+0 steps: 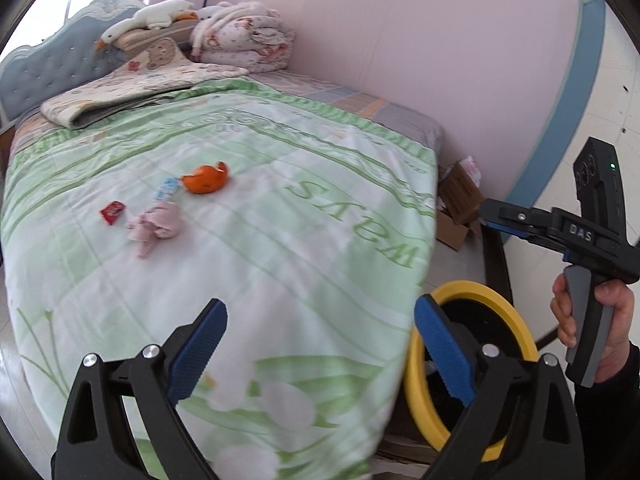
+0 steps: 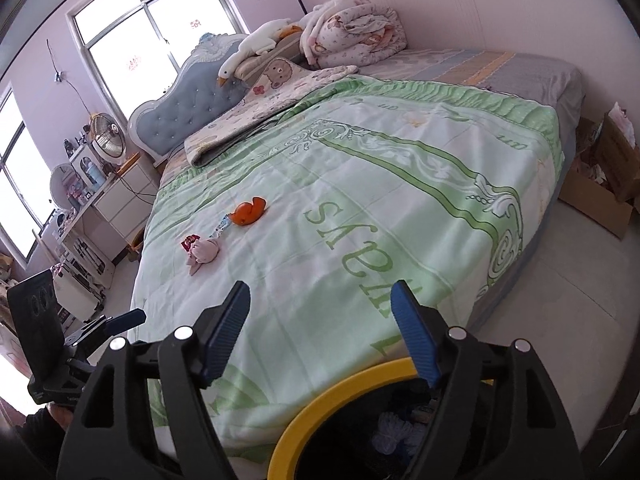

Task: Collect trash
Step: 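Move both open tools back toward the red wrapper and orange peel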

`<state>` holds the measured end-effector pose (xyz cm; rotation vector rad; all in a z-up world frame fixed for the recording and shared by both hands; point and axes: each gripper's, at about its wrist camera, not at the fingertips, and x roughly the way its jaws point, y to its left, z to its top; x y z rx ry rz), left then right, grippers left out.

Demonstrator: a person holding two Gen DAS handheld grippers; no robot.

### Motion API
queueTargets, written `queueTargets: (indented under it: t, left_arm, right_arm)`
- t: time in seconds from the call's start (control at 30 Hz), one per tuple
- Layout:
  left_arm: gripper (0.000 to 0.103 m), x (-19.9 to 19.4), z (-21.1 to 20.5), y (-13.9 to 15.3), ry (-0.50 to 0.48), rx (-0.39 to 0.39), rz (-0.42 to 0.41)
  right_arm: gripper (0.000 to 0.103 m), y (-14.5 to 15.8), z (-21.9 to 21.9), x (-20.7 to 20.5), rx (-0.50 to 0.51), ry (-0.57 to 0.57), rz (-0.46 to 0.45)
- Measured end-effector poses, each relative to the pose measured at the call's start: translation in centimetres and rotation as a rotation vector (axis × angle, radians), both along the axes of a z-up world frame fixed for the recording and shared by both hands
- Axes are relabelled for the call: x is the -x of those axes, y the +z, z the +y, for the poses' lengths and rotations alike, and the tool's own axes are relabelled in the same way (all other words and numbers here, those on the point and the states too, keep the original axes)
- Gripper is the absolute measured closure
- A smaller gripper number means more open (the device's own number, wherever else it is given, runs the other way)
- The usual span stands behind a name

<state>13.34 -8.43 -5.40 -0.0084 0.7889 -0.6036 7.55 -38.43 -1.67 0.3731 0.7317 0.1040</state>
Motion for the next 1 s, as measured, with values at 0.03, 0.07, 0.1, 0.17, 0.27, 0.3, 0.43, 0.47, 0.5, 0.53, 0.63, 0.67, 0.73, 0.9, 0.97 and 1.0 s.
queueTargets:
  t: [0.03, 0.07, 0.1, 0.17, 0.27, 0.3, 0.43, 0.47, 0.5, 0.53, 0.63, 0.67, 0.73, 0.9, 0.97, 1.0]
  left_arm:
    - [0.012, -0.6, 0.8, 0.1, 0.020, 0.002, -0.002]
    - [0.012, -1.1, 1.5, 0.2, 0.038, 0.004, -0.003]
    - [0.012, -1.7, 2.2, 0.3, 0.056, 0.004, -0.006]
    - [0.012, -2.8, 3.7, 0.5, 0.099, -0.011, -0.027]
    - [0.012, -4.6, 6.0, 0.7, 0.154, -0.017, -0.038]
    - [0.012, -5.2, 6.8, 0.8, 0.171, -0.016, -0.036]
    - [0.012, -7.7, 9.8, 0.4, 0.242, -0.018, -0.021]
    - [0.012, -8.3, 10.4, 0.3, 0.255, -0.020, -0.017]
    - [0.012, -9.0, 11.0, 0.1, 0.268, -0.024, -0.015]
    - [0.012, -9.5, 11.5, 0.0, 0.279, -0.030, -0.013]
    - [0.012, -11.2, 12.9, -0.6, 0.313, -0.034, 0.001]
    - [0.012, -11.9, 13.3, -0.8, 0.321, -0.033, 0.008]
    - [0.012, -13.2, 14.1, -1.3, 0.338, -0.042, 0.016]
    - [0.012, -16.0, 14.9, -2.4, 0.361, -0.075, 0.023]
    - [0.012, -17.2, 15.1, -2.8, 0.362, -0.086, 0.033]
    - [0.012, -17.9, 15.1, -3.1, 0.365, -0.096, 0.036]
  right_arm:
    - [0.032, 0.0, 0.5, -0.7, 0.005, 0.012, 0.001]
    - [0.029, 0.1, 1.1, -1.4, 0.012, 0.018, 0.000]
    - [0.027, 0.1, 1.6, -2.2, 0.015, 0.025, 0.001]
    - [0.026, 0.2, 2.6, -3.7, 0.013, 0.047, 0.005]
    - [0.026, 0.1, 4.3, -6.2, 0.015, 0.081, 0.018]
    - [0.026, 0.1, 4.8, -6.9, 0.010, 0.092, 0.023]
    - [0.025, -0.6, 7.1, -10.4, -0.019, 0.138, 0.054]
    - [0.025, -0.7, 7.6, -11.2, -0.019, 0.143, 0.060]
    - [0.025, -0.9, 8.2, -12.1, -0.016, 0.148, 0.067]
    - [0.025, -1.0, 8.8, -12.9, -0.011, 0.152, 0.073]
    - [0.025, -1.5, 10.4, -15.3, -0.010, 0.166, 0.080]
    - [0.025, -1.7, 10.8, -16.0, -0.010, 0.168, 0.081]
    - [0.025, -2.2, 11.7, -17.8, -0.009, 0.173, 0.091]
    - [0.025, -3.8, 13.4, -22.1, -0.033, 0.187, 0.131]
    - [0.026, -4.4, 14.0, -23.7, -0.036, 0.191, 0.146]
    - [0.025, -4.7, 14.3, -24.4, -0.030, 0.191, 0.151]
